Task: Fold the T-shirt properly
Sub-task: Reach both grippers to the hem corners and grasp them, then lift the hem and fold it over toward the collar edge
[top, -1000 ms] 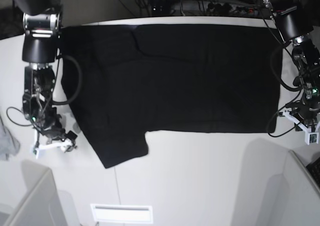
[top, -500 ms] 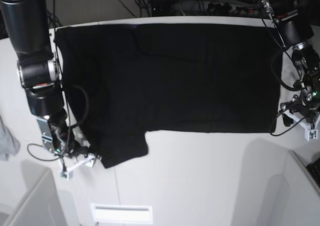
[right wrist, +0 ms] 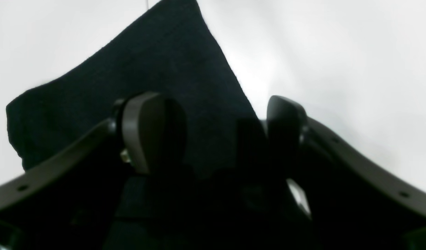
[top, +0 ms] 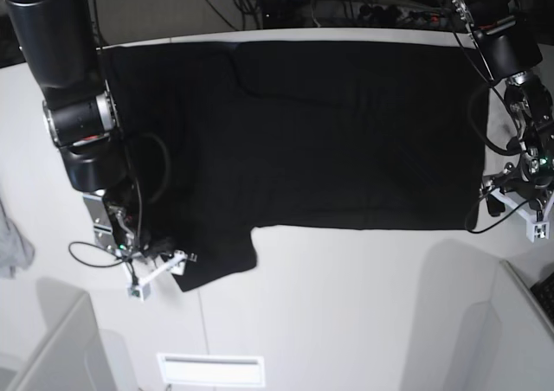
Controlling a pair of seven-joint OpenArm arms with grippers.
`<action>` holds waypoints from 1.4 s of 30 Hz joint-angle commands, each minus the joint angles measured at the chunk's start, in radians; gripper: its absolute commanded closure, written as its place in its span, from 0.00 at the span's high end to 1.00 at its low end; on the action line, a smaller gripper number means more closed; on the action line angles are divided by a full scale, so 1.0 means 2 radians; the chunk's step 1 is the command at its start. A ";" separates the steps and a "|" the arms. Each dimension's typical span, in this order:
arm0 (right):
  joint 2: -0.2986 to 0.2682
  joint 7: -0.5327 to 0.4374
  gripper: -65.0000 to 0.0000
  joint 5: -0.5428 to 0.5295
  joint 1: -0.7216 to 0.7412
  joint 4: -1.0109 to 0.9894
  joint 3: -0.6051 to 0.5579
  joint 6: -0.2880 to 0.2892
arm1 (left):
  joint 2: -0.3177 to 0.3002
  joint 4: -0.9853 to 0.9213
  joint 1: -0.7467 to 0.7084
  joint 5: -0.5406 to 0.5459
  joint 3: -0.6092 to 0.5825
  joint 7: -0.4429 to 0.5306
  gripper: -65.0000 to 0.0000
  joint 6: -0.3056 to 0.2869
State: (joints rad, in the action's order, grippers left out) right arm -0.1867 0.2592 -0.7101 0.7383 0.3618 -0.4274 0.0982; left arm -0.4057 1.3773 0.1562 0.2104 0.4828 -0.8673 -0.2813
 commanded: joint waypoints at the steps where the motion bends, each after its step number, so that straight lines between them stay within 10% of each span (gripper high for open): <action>1: -0.003 0.013 0.53 -0.004 0.004 0.004 0.001 0.001 | -0.010 -0.002 0.012 0.001 0.001 0.011 0.78 0.002; 7: -0.003 0.013 0.00 -0.004 -0.003 0.003 0.002 -0.001 | -0.002 -0.087 0.053 -0.001 -0.002 0.034 0.78 0.002; 30: -0.003 0.030 0.00 -0.004 -0.003 0.003 0.002 -0.003 | 0.015 -0.321 0.148 -0.004 -0.062 0.165 0.77 0.004; 34: -0.003 0.030 0.00 -0.004 -0.004 0.003 0.002 -0.003 | 0.024 -0.322 0.146 -0.004 -0.063 0.165 0.50 0.004; 38: -0.003 0.027 0.00 -0.004 -0.017 0.004 0.005 -0.003 | 0.031 -0.318 0.142 0.000 -0.063 0.165 0.02 0.004; 42: -0.008 0.010 0.00 -0.004 -0.038 0.027 0.005 -0.003 | 0.039 -0.286 0.122 -0.003 -0.063 0.165 0.00 0.004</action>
State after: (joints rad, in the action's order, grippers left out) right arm -0.2008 0.2180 -0.7284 0.6647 0.4232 -0.4145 0.0978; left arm -0.3202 0.8017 0.3912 0.2127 0.3584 -0.4904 -0.2668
